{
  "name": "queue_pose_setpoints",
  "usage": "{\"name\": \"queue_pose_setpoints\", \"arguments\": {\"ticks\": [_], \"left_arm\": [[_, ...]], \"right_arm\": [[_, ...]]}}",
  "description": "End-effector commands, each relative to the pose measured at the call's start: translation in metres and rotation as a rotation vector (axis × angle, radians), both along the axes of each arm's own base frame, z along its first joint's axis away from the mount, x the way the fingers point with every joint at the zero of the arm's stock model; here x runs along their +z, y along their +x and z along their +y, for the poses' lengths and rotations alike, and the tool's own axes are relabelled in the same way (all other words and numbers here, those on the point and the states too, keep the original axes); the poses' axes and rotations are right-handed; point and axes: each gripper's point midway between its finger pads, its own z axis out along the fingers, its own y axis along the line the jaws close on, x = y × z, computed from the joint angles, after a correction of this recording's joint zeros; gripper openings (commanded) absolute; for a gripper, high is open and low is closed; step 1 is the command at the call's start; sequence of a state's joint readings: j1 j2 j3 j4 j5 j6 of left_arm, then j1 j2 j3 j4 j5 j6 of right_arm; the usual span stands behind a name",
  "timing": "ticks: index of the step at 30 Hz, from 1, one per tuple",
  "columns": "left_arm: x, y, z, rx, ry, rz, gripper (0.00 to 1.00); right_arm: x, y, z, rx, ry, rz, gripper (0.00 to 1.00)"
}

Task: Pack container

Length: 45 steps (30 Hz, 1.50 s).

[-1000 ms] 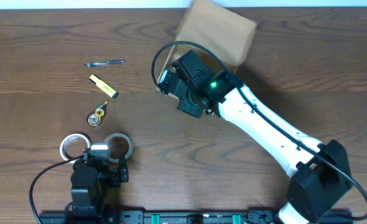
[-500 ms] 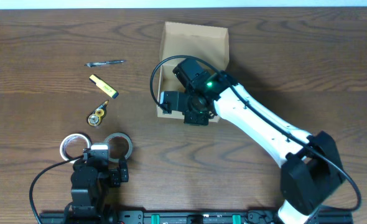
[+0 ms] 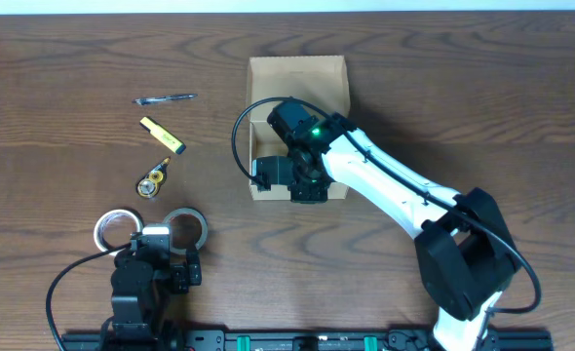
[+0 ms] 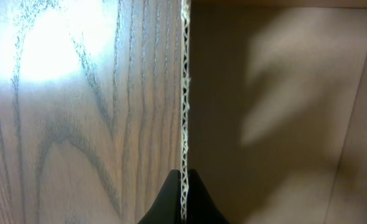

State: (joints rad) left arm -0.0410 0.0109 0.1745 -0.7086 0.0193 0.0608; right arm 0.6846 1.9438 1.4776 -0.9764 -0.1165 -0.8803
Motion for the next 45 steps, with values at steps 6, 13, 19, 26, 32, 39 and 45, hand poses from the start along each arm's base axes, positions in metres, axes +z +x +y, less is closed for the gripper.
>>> {"name": "queue_pose_setpoints", "arguments": {"ticks": [6,13,19,26,32,39,45], "left_arm": [[-0.007,-0.002,0.001,-0.005,0.012,0.017,0.95],[-0.007,-0.002,0.001,-0.005,0.012,0.017,0.95],[-0.007,-0.002,0.001,-0.005,0.012,0.017,0.95],[-0.007,-0.002,0.001,-0.005,0.012,0.017,0.95],[-0.007,-0.002,0.001,-0.005,0.012,0.016,0.95],[-0.007,-0.002,0.001,-0.005,0.012,0.017,0.95],[-0.007,-0.002,0.001,-0.005,0.012,0.017,0.95]], "right_arm": [[-0.009,0.000,-0.004,0.010,-0.025,0.010,0.33],[-0.004,0.000,-0.002,0.016,-0.021,-0.002,0.67],[0.023,0.007,-0.005,-0.009,-0.008,-0.082,0.73],[0.068,0.002,-0.009,-0.051,0.054,-0.154,0.99],[0.129,-0.006,-0.012,-0.190,0.194,-0.233,0.99],[0.205,-0.029,-0.027,-0.371,0.402,-0.298,0.99],[0.215,-0.047,-0.041,-0.451,0.419,-0.263,0.99]]}}
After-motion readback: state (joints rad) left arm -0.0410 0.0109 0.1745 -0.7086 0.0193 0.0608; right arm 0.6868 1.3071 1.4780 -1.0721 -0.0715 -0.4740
